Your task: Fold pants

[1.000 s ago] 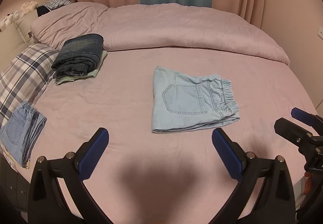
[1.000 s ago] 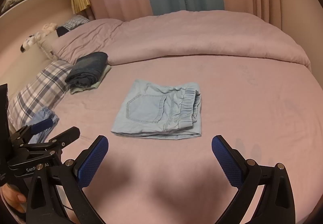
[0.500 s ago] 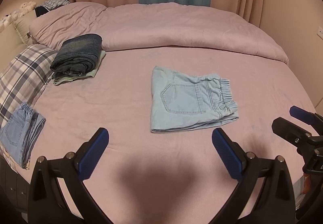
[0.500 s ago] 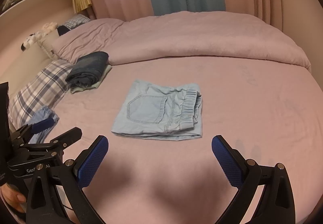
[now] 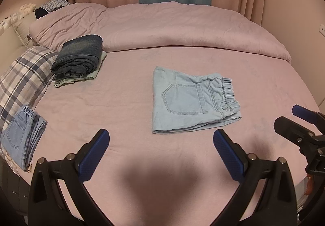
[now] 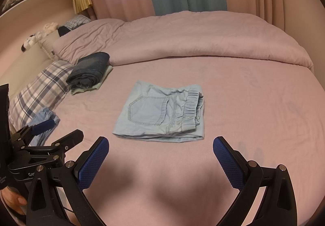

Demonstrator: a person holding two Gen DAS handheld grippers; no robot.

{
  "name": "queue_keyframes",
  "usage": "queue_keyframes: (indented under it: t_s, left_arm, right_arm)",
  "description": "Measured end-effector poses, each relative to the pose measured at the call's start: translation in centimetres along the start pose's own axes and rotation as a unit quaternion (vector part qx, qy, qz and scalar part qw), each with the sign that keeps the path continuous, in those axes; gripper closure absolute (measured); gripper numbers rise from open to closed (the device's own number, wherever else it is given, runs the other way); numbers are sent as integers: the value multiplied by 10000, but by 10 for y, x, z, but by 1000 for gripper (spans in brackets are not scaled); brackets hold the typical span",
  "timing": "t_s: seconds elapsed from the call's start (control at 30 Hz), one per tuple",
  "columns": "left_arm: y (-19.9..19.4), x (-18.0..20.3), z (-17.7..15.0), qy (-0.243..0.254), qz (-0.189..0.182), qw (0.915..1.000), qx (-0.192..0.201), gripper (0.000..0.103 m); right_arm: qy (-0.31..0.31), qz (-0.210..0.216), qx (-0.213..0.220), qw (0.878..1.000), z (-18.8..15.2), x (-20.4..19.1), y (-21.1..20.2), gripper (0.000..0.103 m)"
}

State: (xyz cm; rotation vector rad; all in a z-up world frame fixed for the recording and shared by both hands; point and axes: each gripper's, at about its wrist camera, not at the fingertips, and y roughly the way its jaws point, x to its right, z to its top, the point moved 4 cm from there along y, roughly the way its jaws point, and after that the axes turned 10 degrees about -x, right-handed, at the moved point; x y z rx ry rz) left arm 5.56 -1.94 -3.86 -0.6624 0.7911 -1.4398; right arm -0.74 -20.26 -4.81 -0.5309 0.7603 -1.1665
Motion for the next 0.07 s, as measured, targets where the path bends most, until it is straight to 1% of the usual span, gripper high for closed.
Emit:
queue_keyframes:
  t_s: [0.07]
  left_arm:
    - [0,0,0,-2,13,10000,6,1]
  right_arm:
    - [1,8,2,10000,0,0,0,1]
